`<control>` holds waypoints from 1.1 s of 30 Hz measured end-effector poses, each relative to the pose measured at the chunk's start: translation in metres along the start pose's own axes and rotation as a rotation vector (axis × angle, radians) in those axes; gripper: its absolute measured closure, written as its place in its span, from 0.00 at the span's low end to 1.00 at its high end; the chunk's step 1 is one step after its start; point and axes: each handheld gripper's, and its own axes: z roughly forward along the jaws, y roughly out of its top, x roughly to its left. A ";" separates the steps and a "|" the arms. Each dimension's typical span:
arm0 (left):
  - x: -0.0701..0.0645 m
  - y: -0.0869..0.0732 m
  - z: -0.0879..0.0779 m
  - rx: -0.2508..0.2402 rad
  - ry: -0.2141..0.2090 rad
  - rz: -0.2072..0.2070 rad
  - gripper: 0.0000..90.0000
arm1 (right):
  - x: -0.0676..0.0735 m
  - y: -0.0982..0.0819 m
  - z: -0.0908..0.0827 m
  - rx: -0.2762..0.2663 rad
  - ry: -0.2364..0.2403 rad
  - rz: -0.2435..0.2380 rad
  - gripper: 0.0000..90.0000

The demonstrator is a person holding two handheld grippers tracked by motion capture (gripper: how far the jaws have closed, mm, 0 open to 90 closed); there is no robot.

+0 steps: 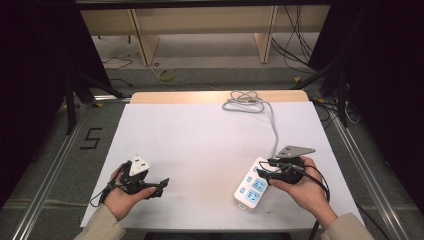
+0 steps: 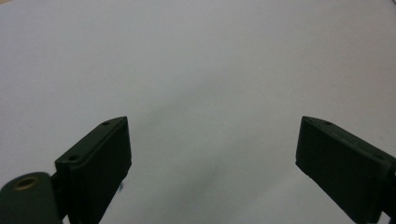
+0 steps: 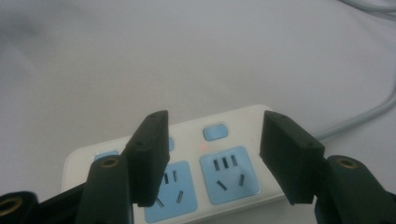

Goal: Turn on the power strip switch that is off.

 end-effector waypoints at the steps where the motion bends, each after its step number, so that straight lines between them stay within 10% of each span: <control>1: 0.000 0.000 0.000 -0.001 0.000 0.000 0.11 | 0.000 -0.001 -0.001 -0.002 0.000 0.001 0.46; 33: 0.000 -0.001 -0.001 0.001 0.001 0.001 0.11 | -0.018 -0.038 -0.026 -0.116 -0.032 0.055 0.36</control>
